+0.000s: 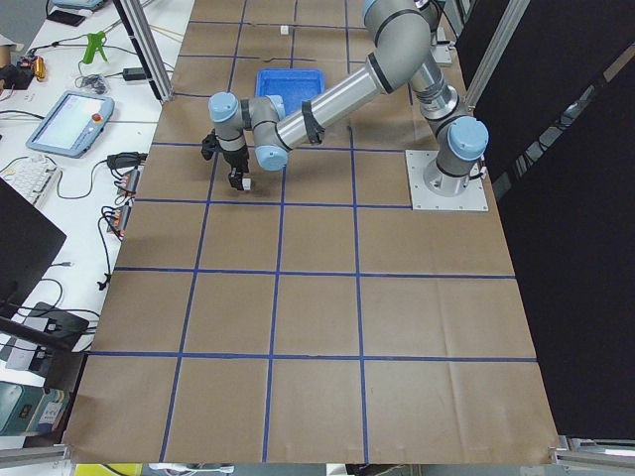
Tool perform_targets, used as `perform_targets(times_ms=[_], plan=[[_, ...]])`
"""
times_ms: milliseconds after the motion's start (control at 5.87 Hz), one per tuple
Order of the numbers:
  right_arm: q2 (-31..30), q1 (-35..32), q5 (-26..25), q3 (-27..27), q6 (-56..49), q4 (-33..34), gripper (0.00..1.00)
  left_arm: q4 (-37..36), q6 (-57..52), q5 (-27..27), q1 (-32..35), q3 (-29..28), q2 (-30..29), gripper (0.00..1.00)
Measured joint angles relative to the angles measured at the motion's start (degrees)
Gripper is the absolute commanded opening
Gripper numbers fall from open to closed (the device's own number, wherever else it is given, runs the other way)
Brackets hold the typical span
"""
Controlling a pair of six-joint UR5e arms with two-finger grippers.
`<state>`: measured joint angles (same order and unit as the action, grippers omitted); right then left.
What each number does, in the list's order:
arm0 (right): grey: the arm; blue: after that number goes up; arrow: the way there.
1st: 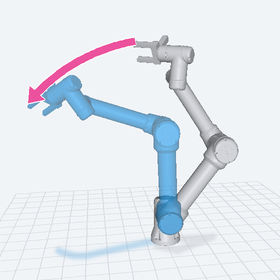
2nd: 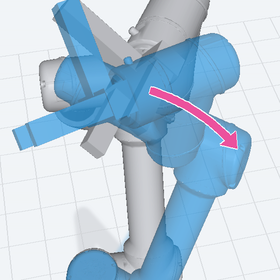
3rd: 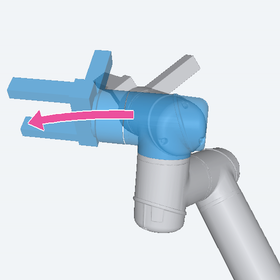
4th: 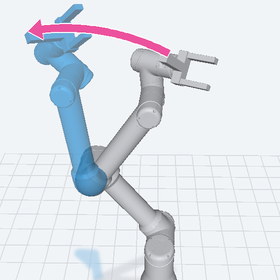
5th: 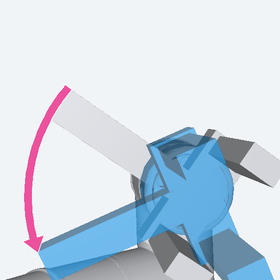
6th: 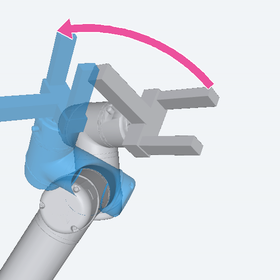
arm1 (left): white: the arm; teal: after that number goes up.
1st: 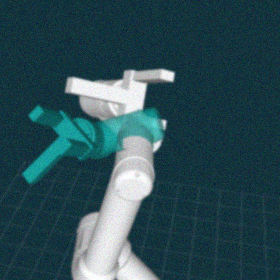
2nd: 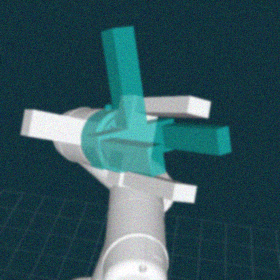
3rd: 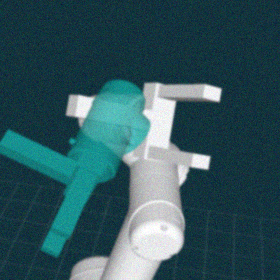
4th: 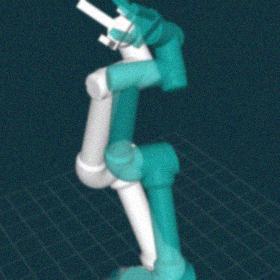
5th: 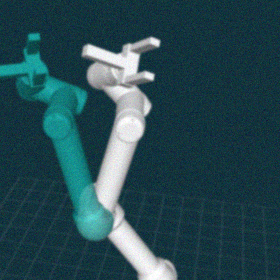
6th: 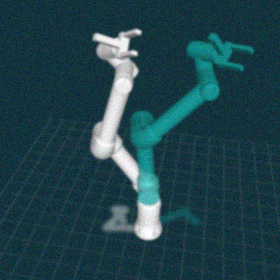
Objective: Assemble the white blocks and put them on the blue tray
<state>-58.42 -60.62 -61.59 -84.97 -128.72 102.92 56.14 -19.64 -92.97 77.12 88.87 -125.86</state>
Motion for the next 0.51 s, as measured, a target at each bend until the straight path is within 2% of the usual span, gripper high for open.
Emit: perform_targets(times_ms=[341, 511], plan=[[2.2, 1.07, 3.21, -2.87, -1.46, 0.3, 1.0, -0.08, -0.62, 0.05, -0.02, -0.05, 0.29, 0.07], [2.45, 1.55, 5.08, -4.74, -1.58, 0.4, 1.0, -0.02, -2.19, 0.03, 0.02, -0.17, 1.02, 0.06]])
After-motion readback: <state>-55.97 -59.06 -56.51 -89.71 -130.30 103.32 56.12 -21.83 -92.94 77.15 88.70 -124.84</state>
